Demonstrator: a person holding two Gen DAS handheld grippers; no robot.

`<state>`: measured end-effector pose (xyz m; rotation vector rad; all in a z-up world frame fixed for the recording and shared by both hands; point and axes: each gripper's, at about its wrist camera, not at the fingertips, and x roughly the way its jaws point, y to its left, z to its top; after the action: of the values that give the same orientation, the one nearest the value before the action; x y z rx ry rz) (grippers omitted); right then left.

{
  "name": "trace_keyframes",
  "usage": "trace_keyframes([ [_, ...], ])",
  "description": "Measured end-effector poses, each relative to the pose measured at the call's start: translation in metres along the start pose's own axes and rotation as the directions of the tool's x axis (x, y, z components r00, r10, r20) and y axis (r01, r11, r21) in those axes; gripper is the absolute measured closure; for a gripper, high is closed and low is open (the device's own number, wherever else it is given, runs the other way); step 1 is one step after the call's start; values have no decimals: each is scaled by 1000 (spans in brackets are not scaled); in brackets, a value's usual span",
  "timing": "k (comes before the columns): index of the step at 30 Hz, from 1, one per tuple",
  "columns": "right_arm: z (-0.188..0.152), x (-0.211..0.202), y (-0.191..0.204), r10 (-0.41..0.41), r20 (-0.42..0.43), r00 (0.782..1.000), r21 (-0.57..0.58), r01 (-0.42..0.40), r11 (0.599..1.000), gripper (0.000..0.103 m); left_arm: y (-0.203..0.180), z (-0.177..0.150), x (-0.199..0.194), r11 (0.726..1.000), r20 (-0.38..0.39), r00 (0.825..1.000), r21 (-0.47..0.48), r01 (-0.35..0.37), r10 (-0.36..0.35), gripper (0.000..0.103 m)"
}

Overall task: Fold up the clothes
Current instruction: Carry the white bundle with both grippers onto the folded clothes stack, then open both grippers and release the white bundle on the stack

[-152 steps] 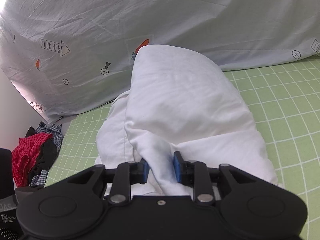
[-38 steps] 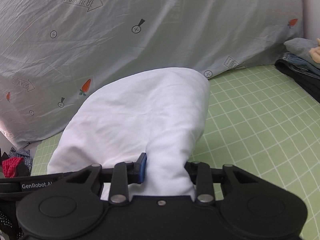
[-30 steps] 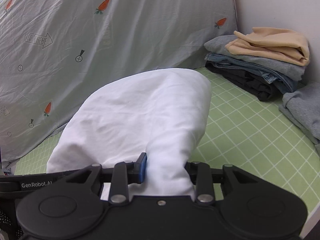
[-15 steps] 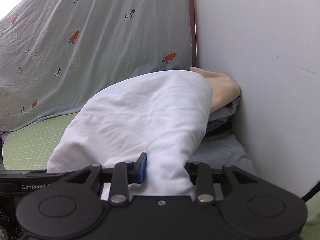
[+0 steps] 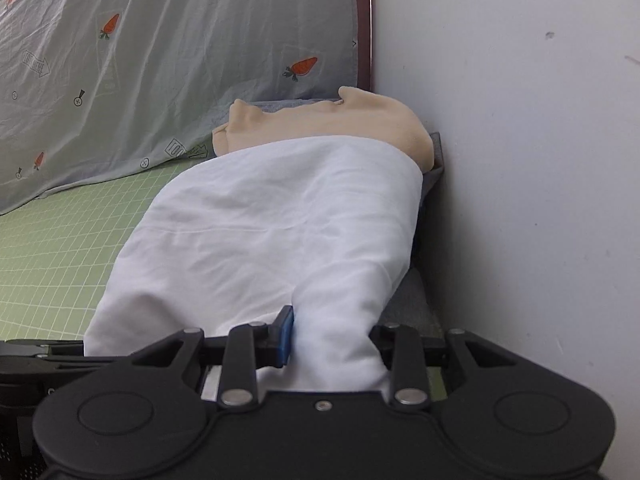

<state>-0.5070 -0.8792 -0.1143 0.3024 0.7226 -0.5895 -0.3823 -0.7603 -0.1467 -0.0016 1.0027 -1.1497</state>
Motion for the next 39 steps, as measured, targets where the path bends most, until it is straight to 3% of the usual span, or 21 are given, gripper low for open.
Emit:
trace_keyframes([
  [6,15,32,-29,10,-1,1000,68,-10,998,71,-16,12,37,999,15,1000,34,-27,27,70],
  [9,21,46,-28,-22,1,1000,13,22,1000,71,-12,12,54,999,14,999,22,-35,35,69],
  [14,5,59,-25,-57,13,998,-20,57,998,60,-4,-8,48,998,-3,1000,64,-20,20,62],
  [18,1,34,-15,-149,52,987,-34,151,988,33,1,-6,27,995,-28,1000,100,-1,4,55],
  [23,-10,-19,3,-249,178,952,23,249,968,32,6,-2,-8,989,16,1000,147,-26,24,55],
  [25,-17,-28,6,-261,197,945,62,254,965,32,4,-4,-17,978,67,996,198,-68,56,49],
  [27,-25,-23,6,-240,168,956,85,228,970,32,5,-4,-16,960,99,991,253,-117,95,30],
  [31,-39,0,12,-290,110,951,28,289,957,29,12,8,4,951,66,988,269,-155,143,25],
  [33,-32,2,15,-302,104,948,29,301,953,27,14,9,-4,952,65,990,273,-138,125,25],
  [34,-29,-2,15,-297,116,948,53,292,955,21,14,9,-9,951,70,991,281,-131,116,25],
  [37,-23,-24,25,-277,197,940,126,256,958,10,13,7,-41,936,178,981,327,-129,73,24],
  [39,-22,-41,39,-286,257,923,158,252,955,9,15,10,-68,935,268,963,330,-130,39,8],
])
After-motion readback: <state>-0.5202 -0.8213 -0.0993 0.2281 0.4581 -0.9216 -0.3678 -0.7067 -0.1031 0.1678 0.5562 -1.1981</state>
